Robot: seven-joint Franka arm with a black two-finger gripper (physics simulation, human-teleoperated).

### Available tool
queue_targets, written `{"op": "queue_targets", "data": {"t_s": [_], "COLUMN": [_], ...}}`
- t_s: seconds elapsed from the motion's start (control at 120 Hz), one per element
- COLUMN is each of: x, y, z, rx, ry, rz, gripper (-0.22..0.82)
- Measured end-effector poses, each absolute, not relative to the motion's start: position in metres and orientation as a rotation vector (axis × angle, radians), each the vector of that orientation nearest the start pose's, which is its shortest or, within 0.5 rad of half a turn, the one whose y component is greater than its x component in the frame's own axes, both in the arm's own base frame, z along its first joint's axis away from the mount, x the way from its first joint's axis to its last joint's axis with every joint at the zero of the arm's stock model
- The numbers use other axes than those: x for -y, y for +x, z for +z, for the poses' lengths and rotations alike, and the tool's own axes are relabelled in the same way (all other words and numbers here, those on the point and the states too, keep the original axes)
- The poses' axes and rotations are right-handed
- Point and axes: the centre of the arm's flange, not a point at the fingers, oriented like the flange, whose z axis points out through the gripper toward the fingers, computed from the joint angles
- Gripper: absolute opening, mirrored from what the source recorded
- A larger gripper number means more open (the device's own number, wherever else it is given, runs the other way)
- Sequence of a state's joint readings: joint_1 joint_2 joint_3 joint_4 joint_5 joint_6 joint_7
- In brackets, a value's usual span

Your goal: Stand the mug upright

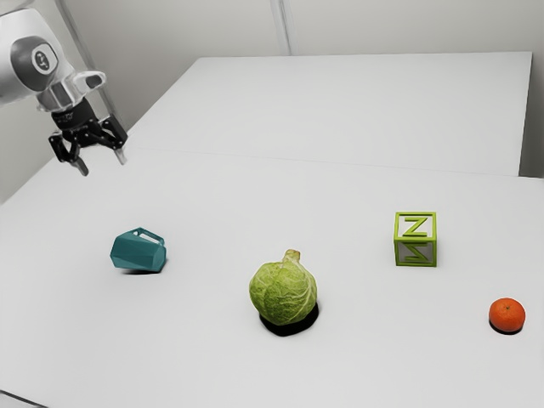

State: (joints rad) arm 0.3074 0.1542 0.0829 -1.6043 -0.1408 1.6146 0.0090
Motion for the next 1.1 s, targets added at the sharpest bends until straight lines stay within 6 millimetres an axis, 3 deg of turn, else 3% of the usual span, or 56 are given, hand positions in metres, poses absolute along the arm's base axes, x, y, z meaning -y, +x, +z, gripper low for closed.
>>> {"op": "queue_targets", "data": {"t_s": [0.167, 0.35, 0.5, 0.625, 0.833, 1.1], "x": [-0.264, -0.316, -0.335, -0.336, -0.322, -0.304], "y": [0.553, 0.539, 0.541, 0.547, 0.548, 0.543], "z": [0.461, 0.407, 0.364, 0.34, 0.318, 0.3], "rx": [0.766, 0.858, 0.85, 0.83, 0.859, 0.889], "ry": [-3.273, -3.328, -3.403, -3.488, -3.648, -3.731], "rz": [0.342, 0.423, 0.46, 0.449, 0.397, 0.439], "gripper": [0.6, 0.6, 0.6, 0.6, 0.6, 0.6]}}
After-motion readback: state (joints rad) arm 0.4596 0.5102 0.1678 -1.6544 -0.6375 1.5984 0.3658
